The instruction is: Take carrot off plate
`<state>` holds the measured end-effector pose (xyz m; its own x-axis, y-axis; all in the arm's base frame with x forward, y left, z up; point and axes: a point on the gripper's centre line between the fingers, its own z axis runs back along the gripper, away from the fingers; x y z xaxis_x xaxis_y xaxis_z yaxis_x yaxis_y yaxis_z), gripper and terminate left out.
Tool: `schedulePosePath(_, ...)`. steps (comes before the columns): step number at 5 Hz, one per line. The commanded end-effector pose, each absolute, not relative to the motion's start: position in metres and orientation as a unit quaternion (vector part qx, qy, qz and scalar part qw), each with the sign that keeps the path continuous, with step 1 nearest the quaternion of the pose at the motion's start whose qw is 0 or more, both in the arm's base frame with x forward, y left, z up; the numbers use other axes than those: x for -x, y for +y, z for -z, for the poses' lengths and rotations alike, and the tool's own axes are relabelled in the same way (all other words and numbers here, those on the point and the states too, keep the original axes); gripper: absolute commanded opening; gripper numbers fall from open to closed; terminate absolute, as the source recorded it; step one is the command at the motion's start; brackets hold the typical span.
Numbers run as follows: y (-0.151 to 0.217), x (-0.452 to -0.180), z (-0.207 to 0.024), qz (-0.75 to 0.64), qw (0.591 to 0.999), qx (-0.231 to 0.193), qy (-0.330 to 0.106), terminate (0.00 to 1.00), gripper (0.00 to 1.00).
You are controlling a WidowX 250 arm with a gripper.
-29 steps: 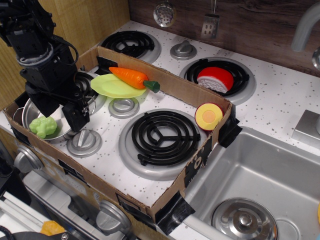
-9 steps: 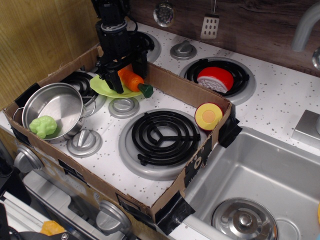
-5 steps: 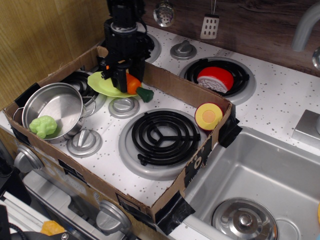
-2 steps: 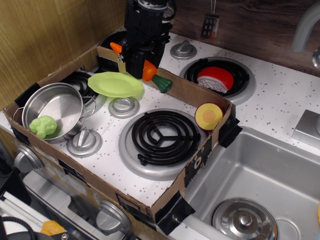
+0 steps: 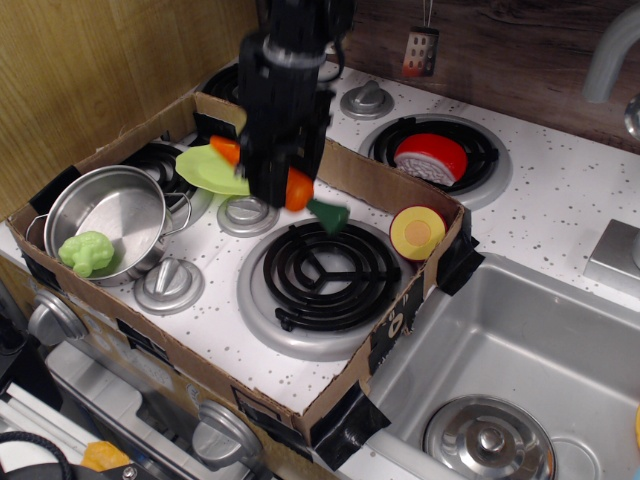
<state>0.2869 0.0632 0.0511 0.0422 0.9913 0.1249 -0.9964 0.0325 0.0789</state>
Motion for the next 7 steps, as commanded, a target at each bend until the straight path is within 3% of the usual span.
schedulePosePath(1, 0.053, -0.28, -0.046, -0.704, 0.708, -0.027, -0.053, 0.0, 0.0)
schedulePosePath(3, 0.034, -0.282, -0.029, -0.707, 0.706, -0.006, -0.042, 0.0, 0.0)
schedulePosePath(4, 0.03, -0.28, -0.03, -0.713, 0.7, -0.005, -0.052, 0.0, 1.0)
schedulePosePath(5, 0.029, -0.28, -0.038, -0.709, 0.702, -0.015, -0.065, 0.0, 1.0)
schedulePosePath(7, 0.03, -0.286, -0.075, -0.7, 0.708, -0.044, -0.087, 0.0, 1.0)
